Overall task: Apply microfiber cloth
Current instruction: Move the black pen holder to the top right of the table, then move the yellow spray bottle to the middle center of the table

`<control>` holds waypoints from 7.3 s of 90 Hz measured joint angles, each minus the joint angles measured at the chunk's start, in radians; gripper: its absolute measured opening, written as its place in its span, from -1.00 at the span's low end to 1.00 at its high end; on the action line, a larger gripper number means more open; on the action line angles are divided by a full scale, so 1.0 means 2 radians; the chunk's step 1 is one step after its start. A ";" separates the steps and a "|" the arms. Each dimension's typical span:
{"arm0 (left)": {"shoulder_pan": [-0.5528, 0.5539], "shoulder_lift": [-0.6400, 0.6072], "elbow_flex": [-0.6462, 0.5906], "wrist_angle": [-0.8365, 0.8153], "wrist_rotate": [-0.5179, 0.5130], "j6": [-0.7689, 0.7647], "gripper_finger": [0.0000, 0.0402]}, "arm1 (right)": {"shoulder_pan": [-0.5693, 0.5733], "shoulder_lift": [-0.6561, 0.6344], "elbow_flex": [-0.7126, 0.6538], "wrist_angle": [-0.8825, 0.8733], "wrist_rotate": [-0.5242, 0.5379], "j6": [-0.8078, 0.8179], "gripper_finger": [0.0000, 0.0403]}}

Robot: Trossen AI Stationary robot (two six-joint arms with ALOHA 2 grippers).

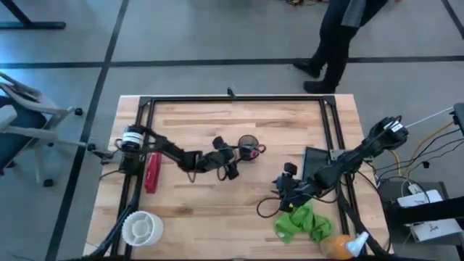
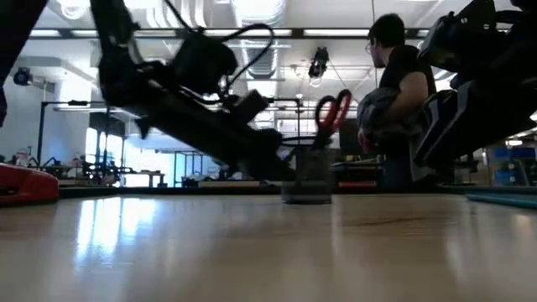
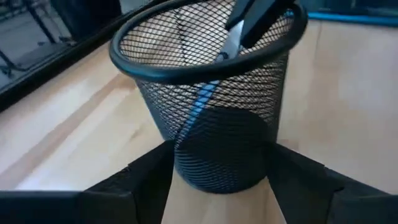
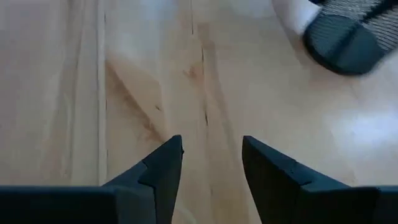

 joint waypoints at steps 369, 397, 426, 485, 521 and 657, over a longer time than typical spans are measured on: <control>0.025 -0.069 -0.159 0.105 0.087 -0.027 -0.50 | -0.315 0.083 -0.052 -0.040 0.281 0.152 -1.00; 0.025 -0.069 -0.159 0.099 0.087 -0.027 -0.50 | -0.374 0.077 -0.055 -0.042 0.283 0.105 -1.00; 0.025 -0.070 -0.159 0.092 0.087 -0.027 -0.48 | -0.397 0.065 -0.052 -0.043 0.244 0.074 -1.00; 0.016 -0.153 -0.182 0.036 0.087 -0.027 -0.43 | -0.296 -0.114 0.077 -0.265 -0.156 0.105 -1.00; 0.015 -0.153 -0.181 0.044 0.088 -0.028 -0.46 | -0.196 -0.105 0.233 -0.342 -0.315 0.127 -1.00; -0.058 -0.153 -0.157 0.164 0.135 -0.014 -0.21 | 0.175 0.089 0.522 -0.551 -0.381 0.203 0.08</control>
